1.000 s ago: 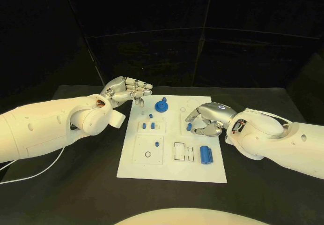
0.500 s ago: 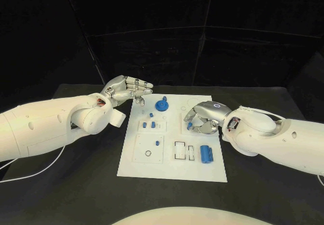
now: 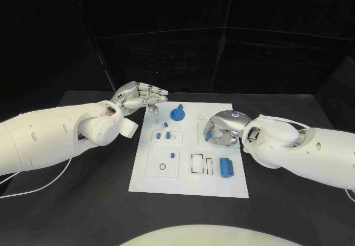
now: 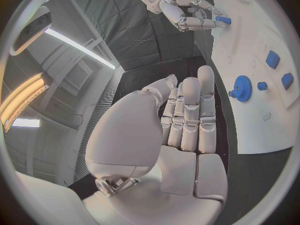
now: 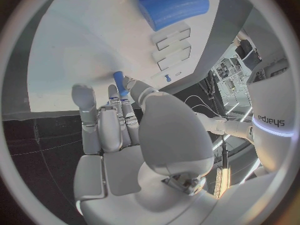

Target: Assemble the parts on the task board

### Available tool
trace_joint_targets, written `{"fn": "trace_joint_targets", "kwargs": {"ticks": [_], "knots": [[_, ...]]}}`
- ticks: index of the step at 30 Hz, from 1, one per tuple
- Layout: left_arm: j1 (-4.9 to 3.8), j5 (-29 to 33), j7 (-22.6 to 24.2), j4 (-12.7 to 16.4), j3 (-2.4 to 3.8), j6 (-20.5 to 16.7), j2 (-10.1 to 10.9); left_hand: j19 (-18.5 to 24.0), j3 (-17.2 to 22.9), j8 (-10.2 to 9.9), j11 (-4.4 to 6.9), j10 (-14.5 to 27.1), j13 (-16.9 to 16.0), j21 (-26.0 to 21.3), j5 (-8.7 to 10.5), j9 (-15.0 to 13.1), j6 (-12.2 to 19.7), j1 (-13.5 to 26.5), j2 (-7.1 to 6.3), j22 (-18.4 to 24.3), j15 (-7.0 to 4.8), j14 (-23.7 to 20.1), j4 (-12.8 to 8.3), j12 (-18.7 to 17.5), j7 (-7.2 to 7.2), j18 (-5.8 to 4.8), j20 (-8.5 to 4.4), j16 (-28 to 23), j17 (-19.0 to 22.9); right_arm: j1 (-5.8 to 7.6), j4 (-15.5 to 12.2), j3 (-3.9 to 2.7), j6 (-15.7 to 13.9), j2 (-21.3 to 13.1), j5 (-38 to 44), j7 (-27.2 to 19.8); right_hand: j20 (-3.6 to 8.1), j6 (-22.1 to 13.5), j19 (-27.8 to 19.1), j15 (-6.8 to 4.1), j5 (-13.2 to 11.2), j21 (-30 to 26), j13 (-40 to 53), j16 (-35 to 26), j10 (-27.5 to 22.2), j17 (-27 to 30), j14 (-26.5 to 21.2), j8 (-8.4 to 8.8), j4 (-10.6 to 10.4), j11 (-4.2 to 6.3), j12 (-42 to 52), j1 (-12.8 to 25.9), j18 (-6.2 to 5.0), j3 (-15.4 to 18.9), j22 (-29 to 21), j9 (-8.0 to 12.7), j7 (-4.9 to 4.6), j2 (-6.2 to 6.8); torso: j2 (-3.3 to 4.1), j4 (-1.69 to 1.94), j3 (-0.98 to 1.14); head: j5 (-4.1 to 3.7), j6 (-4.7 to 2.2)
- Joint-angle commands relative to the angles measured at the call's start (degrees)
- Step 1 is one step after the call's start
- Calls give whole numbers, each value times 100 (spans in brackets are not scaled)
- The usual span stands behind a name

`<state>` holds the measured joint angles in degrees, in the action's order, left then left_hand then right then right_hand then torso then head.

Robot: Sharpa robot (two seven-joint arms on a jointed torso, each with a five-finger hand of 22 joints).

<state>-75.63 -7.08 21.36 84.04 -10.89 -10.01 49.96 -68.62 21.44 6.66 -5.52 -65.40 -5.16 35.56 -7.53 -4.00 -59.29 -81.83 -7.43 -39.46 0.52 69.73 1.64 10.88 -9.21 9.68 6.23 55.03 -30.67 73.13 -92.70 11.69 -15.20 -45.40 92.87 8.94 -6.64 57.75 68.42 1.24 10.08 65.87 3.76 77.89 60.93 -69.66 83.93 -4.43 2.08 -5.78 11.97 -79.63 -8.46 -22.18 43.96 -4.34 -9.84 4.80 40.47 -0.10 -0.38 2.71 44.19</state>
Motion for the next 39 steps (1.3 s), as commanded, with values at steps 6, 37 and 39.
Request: {"fn": "trace_joint_targets", "kwargs": {"ticks": [6, 37, 39], "knots": [[-5, 23, -1, 4, 2, 95, -7, 40, -24, 21, 5, 32, -4, -39, 3, 5, -8, 10, 47, 12, 6, -54, -15, 49, -33, 73, -6, -31, 12, 4, 75, -1, 189, 79, 167, 97, 3, 130, 61, -54, -28, 66, 7, 56, 166, -36, 234, -46, 11, 11, -10, -9, 36, -116, 64, -8, 12, -73, 3, 2, 0, 11, 19], [14, 23, -16, -48, -21, 111, -20, 40, -24, 21, 5, 32, -4, -39, 3, 5, -8, 10, 47, 12, 6, -54, -15, 49, -33, 73, -6, -31, 12, 11, -379, -9, -843, -413, -1655, -334, 125, 610, 180, -198, -141, 218, 101, 126, 748, -85, 260, -229, -55, 196, 18, 27, 70, -156, 287, -84, 184, -180, -11, 2, -2, 42, -31], [16, 23, -14, -51, -23, 110, -19, 40, -24, 21, 5, 32, -4, -39, 3, 5, -8, 10, 47, 12, 6, -54, -15, 49, -33, 73, -6, -31, 12, 11, -488, -10, -847, -407, -1757, -405, 128, 610, 169, -200, -129, 207, 101, 115, 746, -65, 256, -227, -46, 197, 7, 20, 67, -155, 265, -83, 184, -172, -6, -2, -1, 64, -37]]}}
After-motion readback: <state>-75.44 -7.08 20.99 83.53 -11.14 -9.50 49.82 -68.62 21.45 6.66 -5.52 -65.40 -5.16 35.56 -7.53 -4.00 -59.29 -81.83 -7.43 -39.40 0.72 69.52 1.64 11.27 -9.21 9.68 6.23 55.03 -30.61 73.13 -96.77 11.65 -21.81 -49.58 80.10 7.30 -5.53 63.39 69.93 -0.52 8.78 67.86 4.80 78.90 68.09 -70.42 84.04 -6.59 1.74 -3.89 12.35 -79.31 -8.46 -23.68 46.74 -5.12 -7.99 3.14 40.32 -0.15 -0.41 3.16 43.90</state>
